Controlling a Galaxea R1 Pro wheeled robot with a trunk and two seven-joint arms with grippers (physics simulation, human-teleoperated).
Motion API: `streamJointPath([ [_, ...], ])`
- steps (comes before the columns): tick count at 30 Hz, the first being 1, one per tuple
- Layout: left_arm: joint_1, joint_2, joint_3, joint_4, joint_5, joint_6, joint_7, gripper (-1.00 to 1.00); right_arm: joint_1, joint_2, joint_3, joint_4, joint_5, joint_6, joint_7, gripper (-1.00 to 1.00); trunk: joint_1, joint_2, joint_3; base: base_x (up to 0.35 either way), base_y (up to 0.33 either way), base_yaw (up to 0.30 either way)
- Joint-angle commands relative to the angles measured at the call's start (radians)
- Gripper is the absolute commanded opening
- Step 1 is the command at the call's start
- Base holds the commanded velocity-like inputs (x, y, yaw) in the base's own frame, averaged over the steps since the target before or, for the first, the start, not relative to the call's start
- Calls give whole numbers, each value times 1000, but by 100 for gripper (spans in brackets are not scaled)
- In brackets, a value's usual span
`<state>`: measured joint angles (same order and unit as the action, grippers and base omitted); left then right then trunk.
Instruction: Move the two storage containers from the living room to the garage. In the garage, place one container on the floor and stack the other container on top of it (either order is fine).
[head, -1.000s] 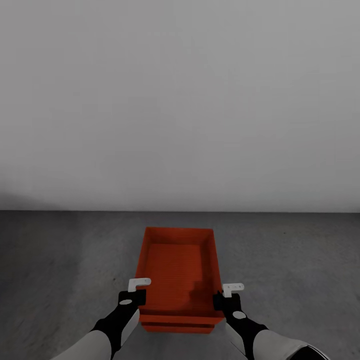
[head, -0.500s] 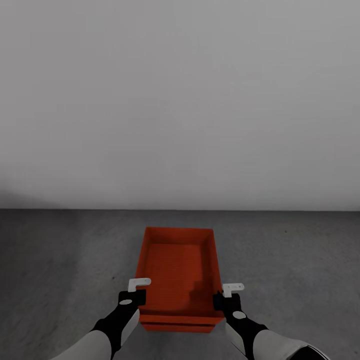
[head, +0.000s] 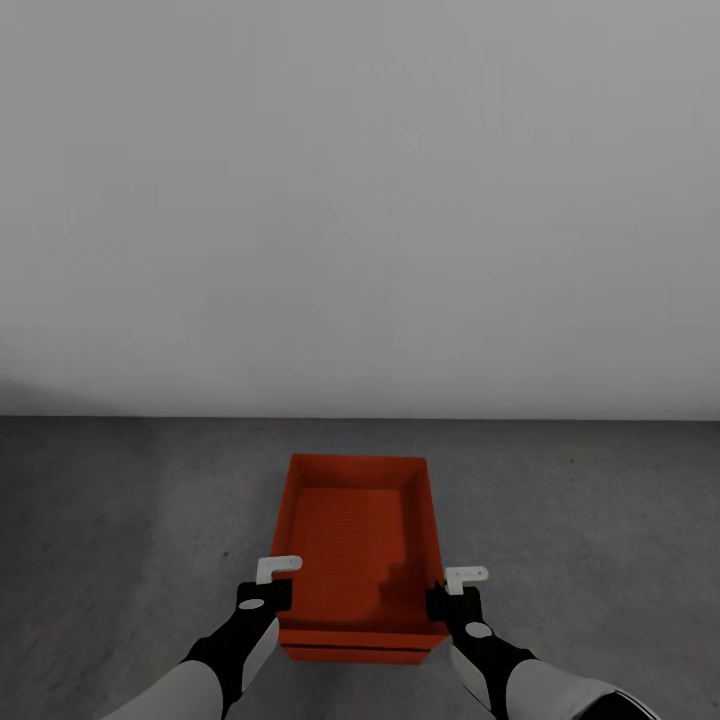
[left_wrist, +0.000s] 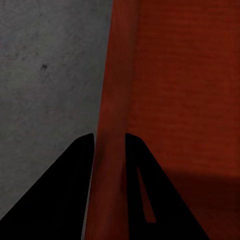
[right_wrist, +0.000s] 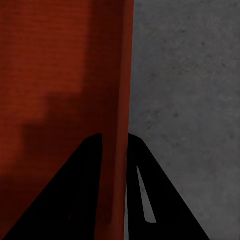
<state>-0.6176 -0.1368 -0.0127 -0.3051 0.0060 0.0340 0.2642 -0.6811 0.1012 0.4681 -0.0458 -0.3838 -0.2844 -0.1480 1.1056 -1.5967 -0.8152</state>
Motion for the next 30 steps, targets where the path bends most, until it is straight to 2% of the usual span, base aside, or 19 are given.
streamJointPath([
  [1, -1, 0, 23, -37, -23, 4, 13, -100, 0, 0, -6, 3, -15, -2, 1, -100, 0, 0, -1, 0, 0, 0],
  [6, -1, 0, 23, -37, -23, 4, 13, -100, 0, 0, -6, 3, -15, -3, 1, -100, 0, 0, -1, 0, 0, 0],
  [10, -1, 0, 23, -37, -23, 4, 11, -100, 0, 0, -6, 3, -15, -3, 1, -100, 15, -28, -13, 0, 0, 0],
  [23, -1, 0, 23, -37, -23, 4, 13, -100, 0, 0, -6, 3, -15, -3, 1, -100, 15, -28, -13, 0, 0, 0],
  [24, 0, 5, -3, 3, 2, 2, 9, -100, 0, 5, 3, 6, -13, -5, -9, -100, 15, -28, -13, 0, 0, 0],
  [30, 0, 5, -5, 3, 16, 3, 8, -100, 0, 6, -3, 6, 13, -6, -9, -100, 15, -28, -13, 0, 0, 0],
])
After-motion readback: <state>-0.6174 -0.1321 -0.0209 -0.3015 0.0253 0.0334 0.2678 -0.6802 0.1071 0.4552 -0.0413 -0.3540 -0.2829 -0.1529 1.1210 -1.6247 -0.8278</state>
